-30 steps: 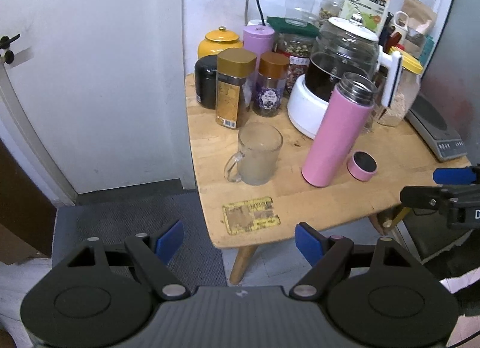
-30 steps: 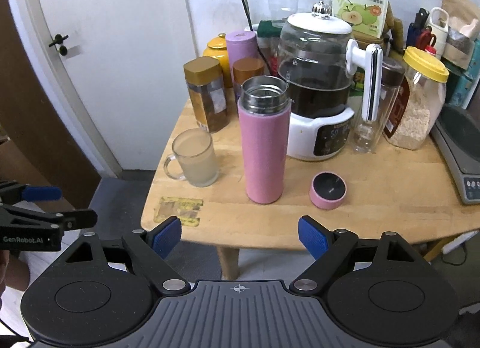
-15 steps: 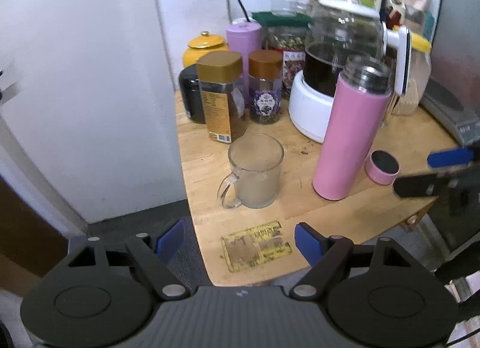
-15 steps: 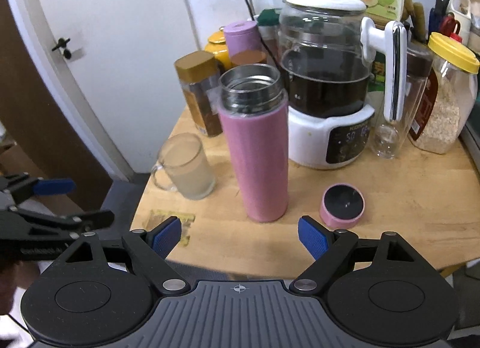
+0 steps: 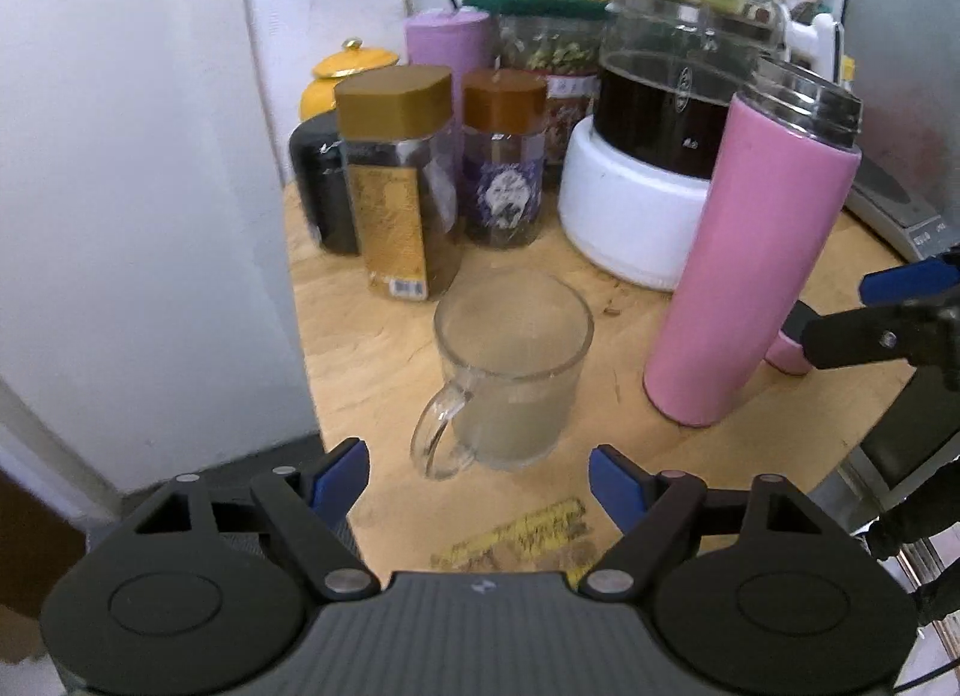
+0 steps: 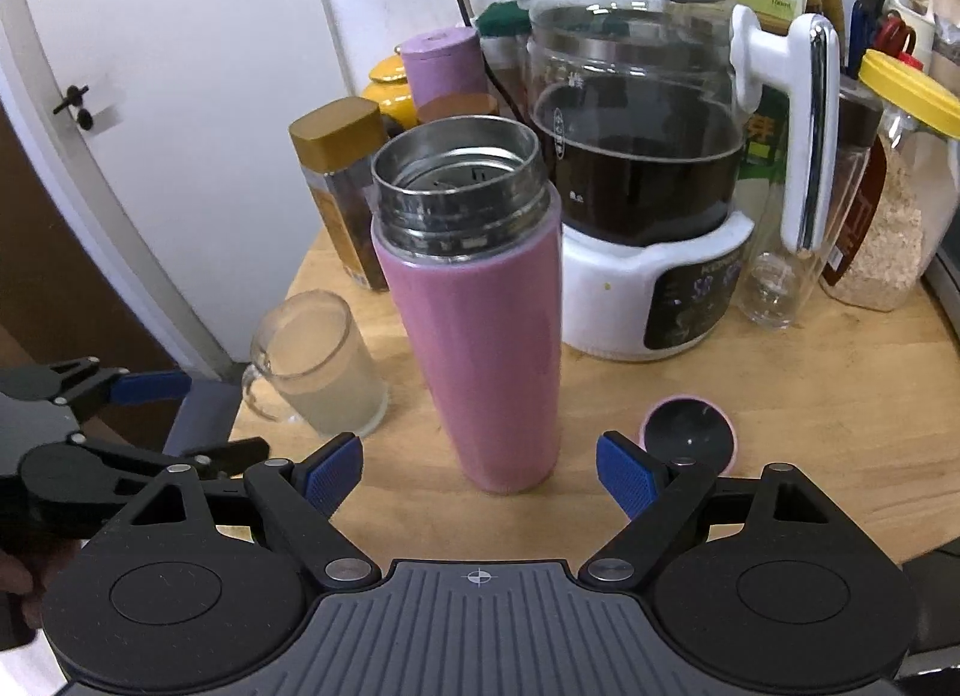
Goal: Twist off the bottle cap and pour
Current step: 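Grasp the glass mug with the left gripper while the right gripper approaches the pink bottle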
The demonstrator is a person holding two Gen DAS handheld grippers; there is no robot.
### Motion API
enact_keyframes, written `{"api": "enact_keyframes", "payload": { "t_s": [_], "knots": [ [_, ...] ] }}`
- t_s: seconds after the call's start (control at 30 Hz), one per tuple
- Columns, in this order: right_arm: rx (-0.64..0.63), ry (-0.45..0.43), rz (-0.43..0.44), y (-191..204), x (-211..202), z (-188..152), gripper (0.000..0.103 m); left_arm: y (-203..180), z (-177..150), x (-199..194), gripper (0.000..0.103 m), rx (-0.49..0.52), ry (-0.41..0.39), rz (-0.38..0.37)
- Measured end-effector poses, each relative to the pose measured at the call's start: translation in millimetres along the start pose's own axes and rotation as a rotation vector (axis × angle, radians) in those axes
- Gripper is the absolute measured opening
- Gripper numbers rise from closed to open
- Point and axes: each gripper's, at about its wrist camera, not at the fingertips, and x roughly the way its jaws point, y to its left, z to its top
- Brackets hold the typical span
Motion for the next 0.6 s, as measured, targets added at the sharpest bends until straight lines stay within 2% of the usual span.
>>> {"api": "enact_keyframes", "payload": {
  "t_s": [0.1, 0.2, 0.6],
  "knots": [
    [0.012, -0.014, -0.011, 1, 6, 1, 0.088, -2, -1, 12, 0.082, 0.026, -0.033, -0.008],
    [0.010, -0.043, -0.035, 1, 12, 2, 0.088, -6, -2, 26, 0.082, 0.067, -0.058, 0.016],
    [0.017, -0.093, -0.041, -2, 35, 6, 0.088, -8, 1, 58, 0.082, 0.055, -0.101, 0.005]
  ]
}}
